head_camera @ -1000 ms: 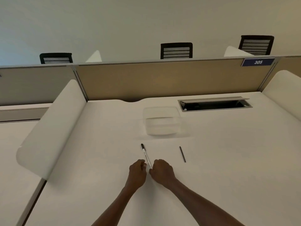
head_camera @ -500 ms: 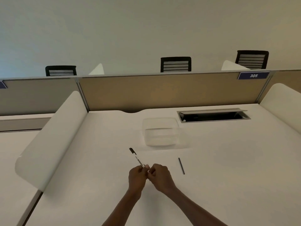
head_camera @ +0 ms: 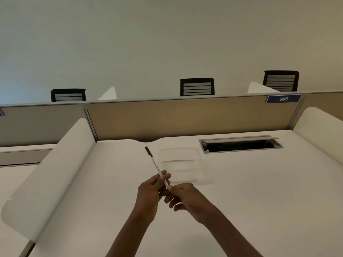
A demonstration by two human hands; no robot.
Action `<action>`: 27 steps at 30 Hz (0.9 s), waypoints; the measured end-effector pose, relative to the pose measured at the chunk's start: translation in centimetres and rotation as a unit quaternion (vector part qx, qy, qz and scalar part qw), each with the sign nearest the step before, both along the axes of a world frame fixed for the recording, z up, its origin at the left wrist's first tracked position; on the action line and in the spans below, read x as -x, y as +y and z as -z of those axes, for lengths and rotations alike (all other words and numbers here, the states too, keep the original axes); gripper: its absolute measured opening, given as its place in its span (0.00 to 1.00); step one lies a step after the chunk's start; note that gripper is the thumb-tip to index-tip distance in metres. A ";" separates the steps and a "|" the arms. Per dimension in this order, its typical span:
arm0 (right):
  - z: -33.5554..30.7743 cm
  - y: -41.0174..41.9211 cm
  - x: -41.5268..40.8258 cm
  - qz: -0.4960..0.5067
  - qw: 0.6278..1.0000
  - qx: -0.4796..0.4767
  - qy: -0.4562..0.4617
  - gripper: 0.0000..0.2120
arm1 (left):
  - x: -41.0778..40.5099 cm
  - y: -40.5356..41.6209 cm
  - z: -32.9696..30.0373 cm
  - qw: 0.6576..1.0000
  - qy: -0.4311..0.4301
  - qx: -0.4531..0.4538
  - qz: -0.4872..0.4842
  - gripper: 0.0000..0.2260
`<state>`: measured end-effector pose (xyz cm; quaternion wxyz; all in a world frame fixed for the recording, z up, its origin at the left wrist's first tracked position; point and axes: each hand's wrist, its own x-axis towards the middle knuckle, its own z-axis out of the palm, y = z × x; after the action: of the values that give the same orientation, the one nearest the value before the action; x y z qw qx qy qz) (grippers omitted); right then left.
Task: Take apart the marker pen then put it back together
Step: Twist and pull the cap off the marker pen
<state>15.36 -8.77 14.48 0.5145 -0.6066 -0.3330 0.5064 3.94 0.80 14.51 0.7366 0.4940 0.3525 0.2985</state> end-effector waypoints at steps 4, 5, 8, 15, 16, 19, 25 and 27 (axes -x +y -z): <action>-1.4 0.0 -0.1 -0.034 0.983 -0.013 0.177 0.18 | -0.3 0.6 -1.7 0.998 -0.023 0.010 0.051 0.11; -1.6 -0.1 -0.2 -0.035 0.976 -0.019 0.214 0.18 | -0.3 0.8 -2.1 0.997 -0.036 0.016 0.063 0.11; -2.4 -0.2 -0.3 -0.033 0.960 -0.037 0.276 0.15 | -0.4 1.1 -3.0 0.994 -0.060 0.018 0.088 0.12; -4.6 -0.1 -0.5 0.008 0.967 -0.073 0.245 0.14 | -0.7 0.7 -4.5 0.992 -0.092 0.010 0.086 0.15; -4.8 -0.2 -0.6 -0.004 0.966 -0.079 0.247 0.15 | -0.7 0.8 -4.7 0.990 -0.100 0.021 0.094 0.16; -5.3 -0.7 -0.8 -0.049 0.949 -0.098 0.296 0.17 | -0.7 1.1 -5.7 0.980 -0.138 0.056 0.134 0.17; -6.5 -0.5 -0.6 -0.101 0.900 -0.120 0.406 0.15 | -0.8 1.0 -7.2 0.972 -0.159 0.063 0.164 0.15; -6.8 -0.3 -0.4 -0.096 0.890 -0.114 0.432 0.12 | -0.7 0.9 -7.4 0.973 -0.156 0.061 0.158 0.16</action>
<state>15.76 -9.11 21.26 0.6219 -0.2300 -0.1905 0.7239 4.64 1.68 21.95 0.8487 0.4453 0.1687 0.2299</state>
